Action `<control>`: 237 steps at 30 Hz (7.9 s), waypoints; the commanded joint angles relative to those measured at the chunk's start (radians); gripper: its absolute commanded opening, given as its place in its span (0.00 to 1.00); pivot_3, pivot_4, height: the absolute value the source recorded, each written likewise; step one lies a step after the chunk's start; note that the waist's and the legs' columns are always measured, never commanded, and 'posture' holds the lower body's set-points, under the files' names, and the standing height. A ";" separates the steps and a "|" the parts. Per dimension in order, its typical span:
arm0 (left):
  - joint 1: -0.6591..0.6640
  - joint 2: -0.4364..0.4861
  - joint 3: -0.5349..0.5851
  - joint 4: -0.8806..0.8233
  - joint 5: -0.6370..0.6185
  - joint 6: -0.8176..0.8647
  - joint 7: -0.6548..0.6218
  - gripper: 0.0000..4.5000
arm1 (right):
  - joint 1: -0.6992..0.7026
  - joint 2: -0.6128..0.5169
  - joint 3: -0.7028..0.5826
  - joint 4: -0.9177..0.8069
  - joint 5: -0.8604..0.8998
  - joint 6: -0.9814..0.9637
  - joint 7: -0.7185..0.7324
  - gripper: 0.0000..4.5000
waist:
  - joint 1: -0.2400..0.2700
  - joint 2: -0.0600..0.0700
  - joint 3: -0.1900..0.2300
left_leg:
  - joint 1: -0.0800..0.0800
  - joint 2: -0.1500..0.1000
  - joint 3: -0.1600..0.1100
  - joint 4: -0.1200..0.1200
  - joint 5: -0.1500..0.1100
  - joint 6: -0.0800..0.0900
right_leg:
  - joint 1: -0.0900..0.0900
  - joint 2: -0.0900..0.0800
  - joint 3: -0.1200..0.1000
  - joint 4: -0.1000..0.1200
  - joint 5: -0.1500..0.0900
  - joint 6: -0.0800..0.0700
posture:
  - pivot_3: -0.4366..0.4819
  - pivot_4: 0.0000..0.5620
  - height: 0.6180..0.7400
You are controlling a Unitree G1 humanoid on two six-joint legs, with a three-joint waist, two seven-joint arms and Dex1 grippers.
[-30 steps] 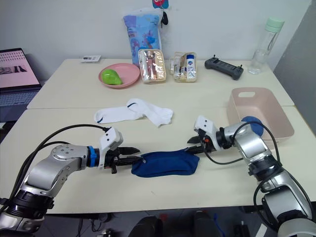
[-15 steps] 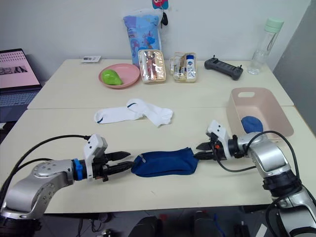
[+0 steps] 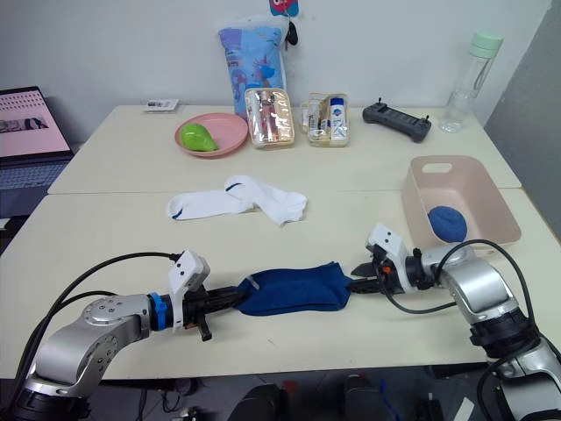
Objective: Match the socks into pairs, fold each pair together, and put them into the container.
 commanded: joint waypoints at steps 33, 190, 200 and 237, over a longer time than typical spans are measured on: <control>-0.043 -0.002 0.041 0.027 -0.037 0.024 0.008 0.10 | -0.047 -0.004 0.000 0.092 -0.039 -0.149 0.035 0.10 | 0.000 0.000 0.000 | 0.000 0.000 0.000 0.000 0.000 0.000 | 0.000 0.000 0.000 0.000 0.000 0.000 | 0.48 0.27 1.00; -0.055 0.042 -0.187 0.069 0.224 -0.270 -0.061 0.00 | -0.136 0.375 -0.046 0.173 0.232 0.307 -0.287 0.78 | -0.004 0.000 0.000 | 0.001 0.000 0.000 -0.001 0.000 0.000 | 0.000 0.000 0.001 0.000 0.000 0.000 | 0.48 0.27 1.00; -0.059 0.006 -0.170 0.046 0.220 -0.246 -0.037 0.00 | -0.200 0.464 0.009 0.280 0.234 0.336 -0.270 0.78 | -0.005 0.000 -0.001 | 0.002 0.000 0.000 -0.001 0.000 0.000 | 0.001 0.000 0.000 0.001 0.000 0.000 | 0.48 0.27 1.00; -0.546 -0.151 0.024 -0.095 -0.206 0.064 0.081 0.71 | -0.327 0.102 -0.348 0.020 0.246 0.231 -0.294 0.00 | 0.000 -0.002 0.001 | -0.003 -0.003 -0.002 0.001 0.000 0.001 | 0.000 -0.001 -0.001 -0.001 0.000 0.001 | 0.48 0.27 1.00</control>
